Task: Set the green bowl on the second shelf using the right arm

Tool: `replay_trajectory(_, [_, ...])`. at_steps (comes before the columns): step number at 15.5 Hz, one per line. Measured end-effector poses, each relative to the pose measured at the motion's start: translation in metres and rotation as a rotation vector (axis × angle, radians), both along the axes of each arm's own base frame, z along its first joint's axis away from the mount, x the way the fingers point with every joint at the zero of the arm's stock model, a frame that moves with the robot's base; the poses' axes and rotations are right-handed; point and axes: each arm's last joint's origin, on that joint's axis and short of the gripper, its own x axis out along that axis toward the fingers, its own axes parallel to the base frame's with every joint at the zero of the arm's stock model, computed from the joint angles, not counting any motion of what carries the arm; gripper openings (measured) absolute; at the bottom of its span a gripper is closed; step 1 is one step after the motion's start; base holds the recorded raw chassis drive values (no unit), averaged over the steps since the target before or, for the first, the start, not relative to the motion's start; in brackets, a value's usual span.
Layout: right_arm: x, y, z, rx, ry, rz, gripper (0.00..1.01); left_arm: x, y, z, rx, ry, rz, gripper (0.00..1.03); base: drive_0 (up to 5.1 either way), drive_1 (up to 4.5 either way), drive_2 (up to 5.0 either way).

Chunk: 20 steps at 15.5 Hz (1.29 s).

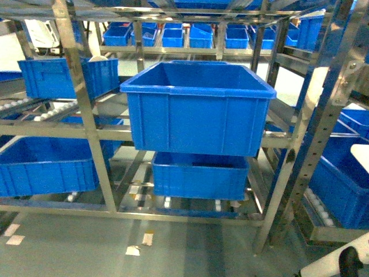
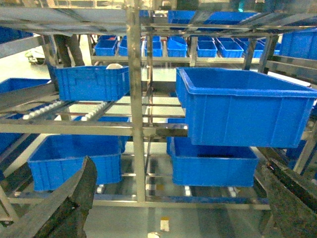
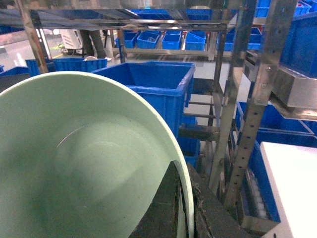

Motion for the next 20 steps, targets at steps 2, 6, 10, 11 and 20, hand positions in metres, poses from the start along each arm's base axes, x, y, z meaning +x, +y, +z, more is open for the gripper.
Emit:
replay_trajectory(2, [0.0, 0.0, 0.0, 0.0, 0.0, 0.0, 0.02, 0.0, 0.0, 0.0002, 0.0, -0.002, 0.0, 0.98, -5.0, 2.33, 2.3])
replay_trajectory(6, [0.0, 0.0, 0.0, 0.0, 0.0, 0.0, 0.02, 0.0, 0.0, 0.0001, 0.0, -0.001, 0.0, 0.98, -5.0, 2.33, 2.3])
replay_trajectory(10, [0.0, 0.0, 0.0, 0.0, 0.0, 0.0, 0.02, 0.0, 0.0, 0.0003, 0.0, -0.003, 0.0, 0.98, -5.0, 2.38, 2.4])
replay_trajectory(11, [0.0, 0.0001, 0.0001, 0.0, -0.001, 0.005, 0.02, 0.0, 0.0, 0.0002, 0.0, -0.002, 0.003, 0.98, -5.0, 2.38, 2.4])
replay_trajectory(20, [0.0, 0.0001, 0.0, 0.0, 0.0, 0.003, 0.02, 0.0, 0.0, 0.0003, 0.0, -0.003, 0.001, 0.98, -2.7, 3.22, -0.5])
